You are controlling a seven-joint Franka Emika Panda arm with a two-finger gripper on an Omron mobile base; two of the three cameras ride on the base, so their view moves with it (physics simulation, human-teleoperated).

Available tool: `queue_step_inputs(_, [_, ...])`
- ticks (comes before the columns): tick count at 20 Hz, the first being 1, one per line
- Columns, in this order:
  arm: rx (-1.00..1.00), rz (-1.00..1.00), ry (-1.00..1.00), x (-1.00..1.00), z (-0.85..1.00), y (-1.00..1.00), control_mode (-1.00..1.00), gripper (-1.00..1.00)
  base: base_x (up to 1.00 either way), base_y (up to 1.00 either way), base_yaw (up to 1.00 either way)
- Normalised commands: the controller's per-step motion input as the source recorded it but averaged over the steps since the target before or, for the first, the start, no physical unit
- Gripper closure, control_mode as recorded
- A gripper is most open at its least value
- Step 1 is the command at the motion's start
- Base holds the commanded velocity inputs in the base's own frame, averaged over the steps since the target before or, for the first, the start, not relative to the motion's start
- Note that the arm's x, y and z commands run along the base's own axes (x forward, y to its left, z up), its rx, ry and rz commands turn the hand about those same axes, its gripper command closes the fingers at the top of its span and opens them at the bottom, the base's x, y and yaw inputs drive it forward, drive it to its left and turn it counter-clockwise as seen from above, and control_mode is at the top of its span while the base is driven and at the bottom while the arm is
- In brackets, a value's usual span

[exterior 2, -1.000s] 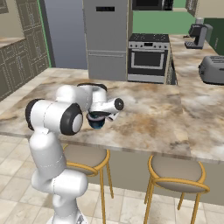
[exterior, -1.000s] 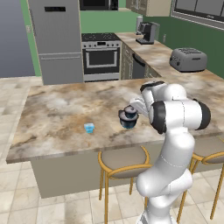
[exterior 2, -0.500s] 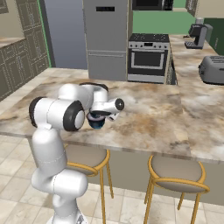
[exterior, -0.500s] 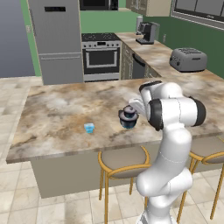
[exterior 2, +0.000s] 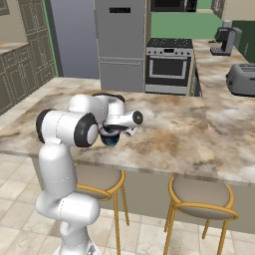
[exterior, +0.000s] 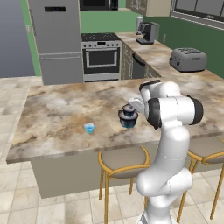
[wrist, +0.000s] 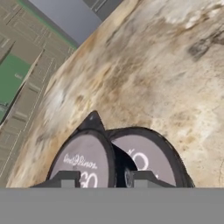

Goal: Stack the yogurt containers by placing the smaller containers on top of the larger containers.

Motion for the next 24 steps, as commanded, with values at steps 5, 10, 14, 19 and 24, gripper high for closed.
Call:
queue_step_inputs(5, [0.0, 0.0, 0.0, 0.08, -0.2, 0.0, -1.0, 1.0, 0.0, 0.0, 0.0])
queue_step_inputs(10, [0.0, 0.0, 0.0, 0.05, -0.18, 0.0, -1.0, -1.0, 0.0, 0.0, 0.0])
queue_step_inputs(14, [0.0, 0.0, 0.0, 0.01, -0.09, 0.0, -1.0, -1.0, 0.0, 0.0, 0.0])
queue_step_inputs(19, [0.0, 0.0, 0.0, 0.0, 0.0, 0.0, -1.0, -1.0, 0.0, 0.0, 0.0])
queue_step_inputs(24, [0.0, 0.0, 0.0, 0.0, 0.03, 0.0, -1.0, -1.0, 0.0, 0.0, 0.0])
